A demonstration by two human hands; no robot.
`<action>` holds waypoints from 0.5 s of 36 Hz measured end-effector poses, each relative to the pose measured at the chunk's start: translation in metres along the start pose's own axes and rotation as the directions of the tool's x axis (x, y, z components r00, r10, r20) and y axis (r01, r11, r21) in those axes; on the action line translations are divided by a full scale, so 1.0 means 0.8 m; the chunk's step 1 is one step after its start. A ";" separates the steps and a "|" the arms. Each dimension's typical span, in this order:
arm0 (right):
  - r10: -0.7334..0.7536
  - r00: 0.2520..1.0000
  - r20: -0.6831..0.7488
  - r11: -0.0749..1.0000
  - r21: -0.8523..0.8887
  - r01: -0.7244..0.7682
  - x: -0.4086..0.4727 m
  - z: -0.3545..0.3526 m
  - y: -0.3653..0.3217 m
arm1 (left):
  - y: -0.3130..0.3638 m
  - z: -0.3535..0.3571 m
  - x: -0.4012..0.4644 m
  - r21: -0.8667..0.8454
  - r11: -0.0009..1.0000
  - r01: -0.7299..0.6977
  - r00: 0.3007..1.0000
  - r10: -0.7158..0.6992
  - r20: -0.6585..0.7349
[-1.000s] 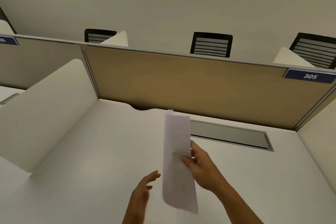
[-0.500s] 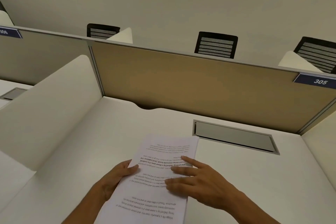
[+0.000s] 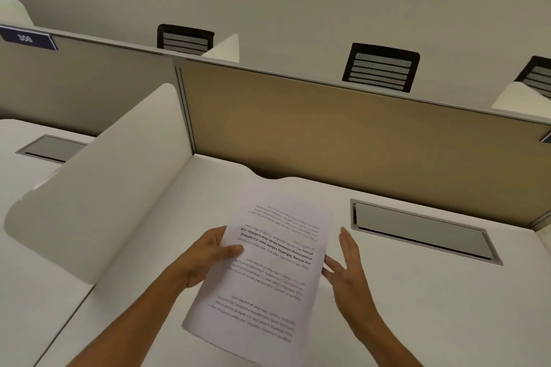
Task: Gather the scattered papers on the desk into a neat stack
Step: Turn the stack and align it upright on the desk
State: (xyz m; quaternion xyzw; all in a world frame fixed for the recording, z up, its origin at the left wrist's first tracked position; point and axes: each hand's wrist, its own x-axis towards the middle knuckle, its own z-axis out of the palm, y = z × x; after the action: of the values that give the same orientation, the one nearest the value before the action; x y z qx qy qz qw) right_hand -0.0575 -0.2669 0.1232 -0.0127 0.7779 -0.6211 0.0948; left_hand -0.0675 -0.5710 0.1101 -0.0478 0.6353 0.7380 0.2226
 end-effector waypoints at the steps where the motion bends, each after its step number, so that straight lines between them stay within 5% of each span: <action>1: -0.001 1.000 -0.018 0.999 -0.046 0.000 0.007 0.005 -0.004 | 0.010 -0.008 0.002 0.062 0.998 0.005 1.000 -0.006 0.008; 6: -0.311 0.942 0.128 0.873 -0.354 0.336 0.046 0.039 -0.046 | 0.056 -0.036 0.017 0.429 0.903 0.025 0.997 -0.057 0.061; 9: -0.447 0.800 0.400 0.532 -0.600 0.597 0.083 0.069 -0.072 | 0.074 -0.047 0.032 0.698 0.716 0.004 0.993 -0.084 0.080; 12: -0.354 0.695 0.626 0.227 -0.664 0.713 0.122 0.108 -0.103 | 0.093 -0.051 0.047 0.889 0.457 -0.013 0.983 -0.156 0.094; 14: -0.191 0.697 0.691 0.227 -0.660 0.716 0.144 0.134 -0.119 | 0.104 -0.054 0.057 0.944 0.330 -0.025 0.967 -0.232 0.107; 18: 0.138 0.726 0.674 0.399 -0.708 0.582 0.177 0.173 -0.134 | 0.124 -0.059 0.072 0.981 0.169 -0.096 0.921 -0.358 0.152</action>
State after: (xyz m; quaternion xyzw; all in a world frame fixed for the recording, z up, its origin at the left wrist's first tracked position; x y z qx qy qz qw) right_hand -0.1844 -0.4441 0.1796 -0.3845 0.8884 -0.0728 0.2402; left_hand -0.1676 -0.6106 0.1721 0.1819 0.8997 0.1321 0.3741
